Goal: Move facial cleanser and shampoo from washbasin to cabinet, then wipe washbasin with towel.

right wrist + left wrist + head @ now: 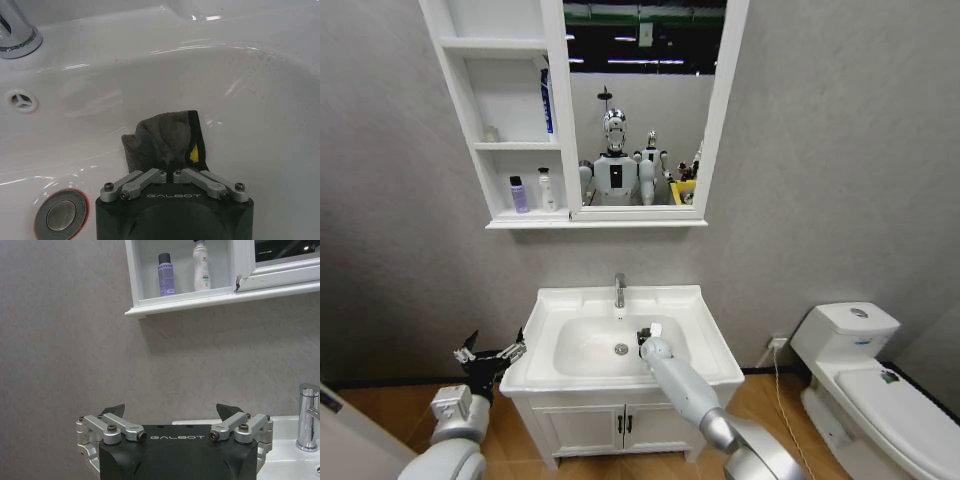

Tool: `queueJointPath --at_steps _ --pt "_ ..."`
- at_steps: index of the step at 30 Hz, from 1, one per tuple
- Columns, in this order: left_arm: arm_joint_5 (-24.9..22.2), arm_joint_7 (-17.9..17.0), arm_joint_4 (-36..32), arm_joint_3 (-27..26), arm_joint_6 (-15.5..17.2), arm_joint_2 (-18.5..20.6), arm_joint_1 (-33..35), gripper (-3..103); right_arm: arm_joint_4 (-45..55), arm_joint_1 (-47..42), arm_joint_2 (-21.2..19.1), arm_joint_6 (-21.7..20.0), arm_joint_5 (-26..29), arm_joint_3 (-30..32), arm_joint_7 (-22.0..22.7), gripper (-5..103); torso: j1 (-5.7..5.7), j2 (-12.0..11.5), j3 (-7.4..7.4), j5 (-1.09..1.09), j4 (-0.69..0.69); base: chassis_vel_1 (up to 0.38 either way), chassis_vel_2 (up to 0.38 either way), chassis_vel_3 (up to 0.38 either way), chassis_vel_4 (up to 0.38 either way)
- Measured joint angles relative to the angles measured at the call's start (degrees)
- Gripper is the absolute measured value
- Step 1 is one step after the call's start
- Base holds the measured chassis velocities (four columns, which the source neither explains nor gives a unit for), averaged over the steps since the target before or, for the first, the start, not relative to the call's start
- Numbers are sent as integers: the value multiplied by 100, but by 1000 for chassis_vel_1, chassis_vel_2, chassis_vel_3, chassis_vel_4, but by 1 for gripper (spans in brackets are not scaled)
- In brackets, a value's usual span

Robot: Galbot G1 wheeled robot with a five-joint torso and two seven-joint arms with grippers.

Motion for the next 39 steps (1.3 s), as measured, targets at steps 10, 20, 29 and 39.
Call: queueJointPath --at_steps 10,20,29,39 --pt "0 0 0 0 0 0 0 100 -689 385 403 163 -127 -21 -485 1 2 -1 2 1 0 0 0 0 0" --pt "0 0 0 0 0 0 0 100 -1005 513 412 310 -160 -163 -879 1 1 -1 1 0 -2 0 0 0 0" --pt "0 0 0 0 1 0 0 100 -167 190 408 215 -103 -633 -399 1 2 -1 2 2 0 0 0 0 0" --pt "0 0 0 0 0 0 0 100 1227 -311 -157 -50 91 -761 638 1 1 -1 1 2 -1 0 0 0 0"
